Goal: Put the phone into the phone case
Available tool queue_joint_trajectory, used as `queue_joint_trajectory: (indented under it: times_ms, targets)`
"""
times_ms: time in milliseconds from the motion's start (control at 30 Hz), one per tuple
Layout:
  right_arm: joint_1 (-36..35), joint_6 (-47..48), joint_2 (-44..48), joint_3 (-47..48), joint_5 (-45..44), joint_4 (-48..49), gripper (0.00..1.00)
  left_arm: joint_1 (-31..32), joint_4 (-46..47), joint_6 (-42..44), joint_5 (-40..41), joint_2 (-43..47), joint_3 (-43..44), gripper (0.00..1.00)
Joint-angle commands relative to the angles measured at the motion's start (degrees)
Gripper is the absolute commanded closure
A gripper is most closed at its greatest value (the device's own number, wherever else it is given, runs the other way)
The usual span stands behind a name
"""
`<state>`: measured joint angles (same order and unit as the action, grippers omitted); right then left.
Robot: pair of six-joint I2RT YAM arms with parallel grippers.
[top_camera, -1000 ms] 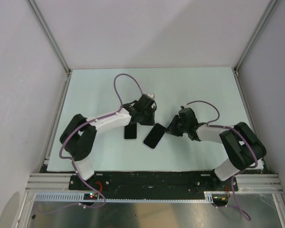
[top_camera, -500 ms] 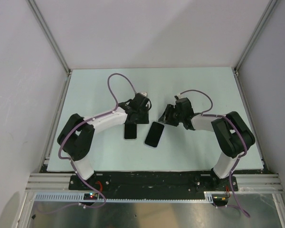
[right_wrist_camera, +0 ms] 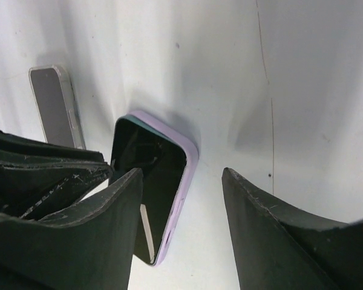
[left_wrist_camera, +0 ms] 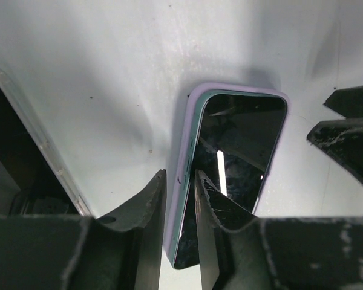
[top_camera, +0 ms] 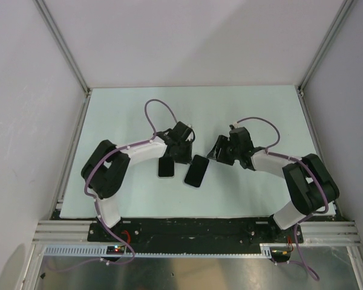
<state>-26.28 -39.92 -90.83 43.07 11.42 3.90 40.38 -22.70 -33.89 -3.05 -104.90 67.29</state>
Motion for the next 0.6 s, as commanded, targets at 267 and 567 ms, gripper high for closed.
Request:
queue_joint_trajectory:
  times_ms: [267,567]
  targets:
    - [-1.25,-5.02,-0.68,-2.2,1.68,4.86,0.4,1.36,3.98,-2.29,-4.61,-1.67,1.12,0.82]
    - [-1.04,-5.92,-6.01,0.63,4.18,7.95,0.41,3.54,6.19,-7.02,-2.85,-1.3,-0.62,0.93]
